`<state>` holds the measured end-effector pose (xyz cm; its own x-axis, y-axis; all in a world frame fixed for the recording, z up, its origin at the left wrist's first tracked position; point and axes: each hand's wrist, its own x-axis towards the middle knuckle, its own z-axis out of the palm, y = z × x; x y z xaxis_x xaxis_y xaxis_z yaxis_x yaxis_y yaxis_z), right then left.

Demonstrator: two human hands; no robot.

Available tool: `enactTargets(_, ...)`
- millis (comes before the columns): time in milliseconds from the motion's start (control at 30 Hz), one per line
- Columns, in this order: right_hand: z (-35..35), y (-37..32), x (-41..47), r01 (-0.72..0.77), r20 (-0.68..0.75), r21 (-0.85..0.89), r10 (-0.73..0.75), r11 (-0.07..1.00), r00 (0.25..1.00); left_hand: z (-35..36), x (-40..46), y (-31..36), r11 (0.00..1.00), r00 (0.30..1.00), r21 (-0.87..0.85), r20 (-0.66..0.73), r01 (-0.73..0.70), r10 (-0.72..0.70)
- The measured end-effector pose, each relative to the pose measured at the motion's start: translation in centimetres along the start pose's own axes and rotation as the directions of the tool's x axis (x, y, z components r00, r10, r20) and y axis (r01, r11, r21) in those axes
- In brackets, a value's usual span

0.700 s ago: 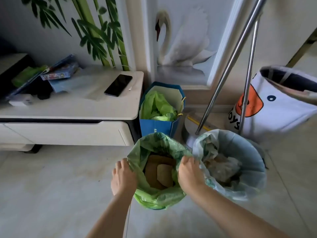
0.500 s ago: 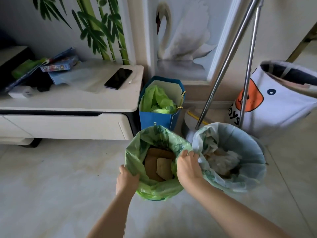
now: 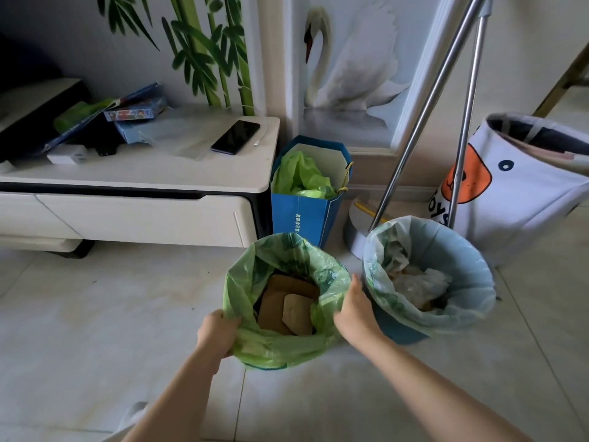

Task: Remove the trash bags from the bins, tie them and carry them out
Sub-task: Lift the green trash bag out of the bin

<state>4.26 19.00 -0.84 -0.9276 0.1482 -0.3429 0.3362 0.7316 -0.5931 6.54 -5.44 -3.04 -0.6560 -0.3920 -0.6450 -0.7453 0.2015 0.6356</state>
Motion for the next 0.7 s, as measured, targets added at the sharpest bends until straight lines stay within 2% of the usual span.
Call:
enactTargets(67,-0.2,0.3,-0.5,-0.159,0.084,0.215,0.144,0.963,0.986,-0.9,-0.9,-0.5,0.993,0.999,-0.110,0.025,0.043,-0.041)
enactTargets(133,-0.1,0.9,-0.7,-0.375,0.238,0.410,0.300,0.831,0.924,-1.4,-1.9,-0.7,0.971,0.992,-0.217,0.099,0.097,-0.077)
enactTargets(167,0.1,1.3,-0.8,-0.441,0.298,0.496,0.331,0.748,0.895,-1.5,-2.3,-0.7,0.956,0.986,-0.268,0.140,0.122,-0.087)
enactTargets(267,0.7,2.1,-1.2,-0.525,0.399,0.679,0.343,0.513,0.850,-1.9,-3.3,-0.8,0.916,0.975,-0.368,0.207,0.159,-0.086)
enactTargets(367,0.5,2.4,-1.6,-0.566,0.444,0.725,0.363,0.393,0.819,-1.8,-3.7,-0.5,0.893,0.972,-0.420,0.222,0.161,-0.071)
enactTargets(433,0.4,3.0,-1.7,-0.610,0.502,0.709,0.355,0.354,0.789,-1.8,-3.8,-0.3,0.888,0.976,-0.436,0.211,0.148,-0.059)
enactTargets(567,-0.3,2.9,-2.3,-0.638,0.524,0.679,0.368,0.363,0.768,-2.3,-3.9,0.5,0.899,0.985,-0.429,0.169,0.092,-0.020)
enactTargets(700,-1.9,1.1,-1.5,-0.582,0.436,0.668,0.390,0.463,0.811,-3.2,-3.7,2.5,0.882,0.997,-0.472,0.068,-0.007,0.045)
